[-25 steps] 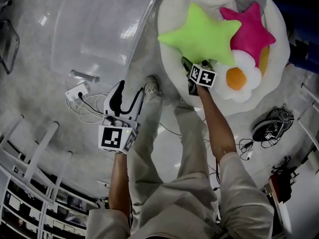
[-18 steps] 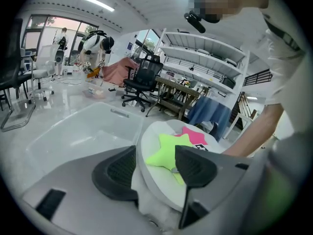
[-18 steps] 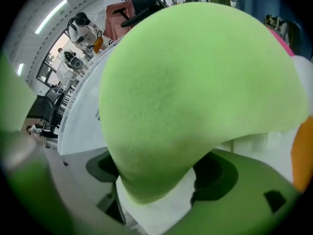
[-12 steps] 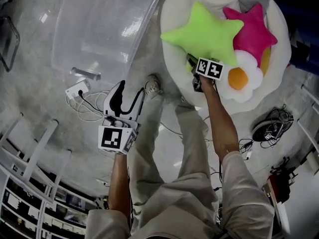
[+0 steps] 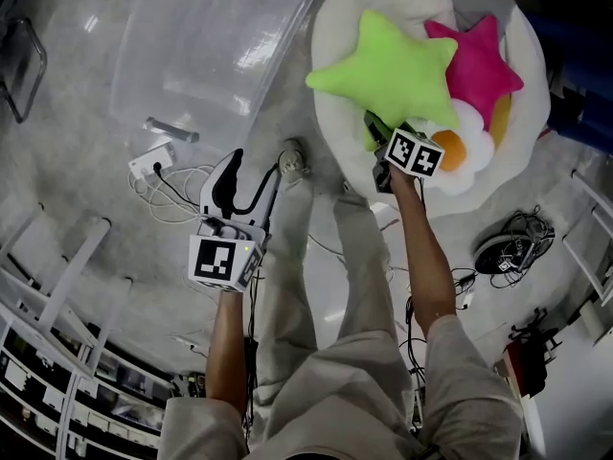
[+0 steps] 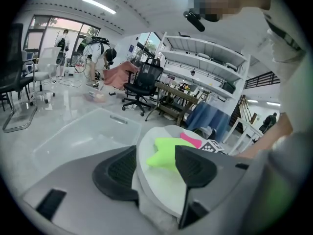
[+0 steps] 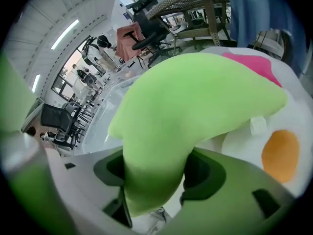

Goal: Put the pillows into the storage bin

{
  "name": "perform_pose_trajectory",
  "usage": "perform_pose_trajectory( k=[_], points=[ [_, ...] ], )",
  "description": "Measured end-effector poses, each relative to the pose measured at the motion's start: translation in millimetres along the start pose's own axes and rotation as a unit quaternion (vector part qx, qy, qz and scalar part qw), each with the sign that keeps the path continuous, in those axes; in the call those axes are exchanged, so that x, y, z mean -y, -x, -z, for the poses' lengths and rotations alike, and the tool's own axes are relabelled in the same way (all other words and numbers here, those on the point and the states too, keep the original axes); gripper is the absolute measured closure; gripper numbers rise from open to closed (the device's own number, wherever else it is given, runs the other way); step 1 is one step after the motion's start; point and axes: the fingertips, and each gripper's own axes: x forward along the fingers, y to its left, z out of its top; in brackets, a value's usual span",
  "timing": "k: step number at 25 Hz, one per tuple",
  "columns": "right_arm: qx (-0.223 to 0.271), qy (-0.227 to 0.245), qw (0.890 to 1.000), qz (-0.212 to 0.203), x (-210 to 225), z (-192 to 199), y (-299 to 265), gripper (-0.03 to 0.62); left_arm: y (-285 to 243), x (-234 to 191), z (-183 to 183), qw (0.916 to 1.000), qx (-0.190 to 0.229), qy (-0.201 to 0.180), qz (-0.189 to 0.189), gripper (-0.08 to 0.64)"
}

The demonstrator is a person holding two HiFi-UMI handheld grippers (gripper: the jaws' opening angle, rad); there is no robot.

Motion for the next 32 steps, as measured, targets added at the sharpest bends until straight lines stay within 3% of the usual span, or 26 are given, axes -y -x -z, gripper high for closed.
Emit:
perform_pose_trajectory(
  k=[4,9,16,20,25,32],
  points=[
    [0.005,0.033,0.999,-0.023,-28.5,3.7,37.6,0.295,17.7,1.8,-17.0,0.9998,0.016,0.008,-0.013,0.319],
    [0.011,0.112,0.992,-0.052,-75.3,-5.1,72.4,0.291,39.8,-8.6,-29.3,0.9981,0.040,0.023,-0.041,0.319],
    [-0.004,0.225,0.966,-0.125,-174.4,-34.8,48.2,0.288,78.3,-47.8,-24.4,0.9894,0.073,0.065,-0.108,0.319],
    [-0.013,0.258,0.954,-0.154,-224.7,-39.0,25.0,0.288,107.7,-68.8,-12.8,0.9822,0.089,0.084,-0.143,0.319],
    [-0.049,0.303,0.932,-0.191,-299.1,-21.6,-15.8,0.287,163.9,-105.6,12.5,0.9637,0.108,0.121,-0.212,0.319],
    [-0.094,0.328,0.915,-0.214,-375.6,23.3,-67.1,0.284,235.0,-131.7,59.1,0.9376,0.123,0.167,-0.279,0.319]
  ],
)
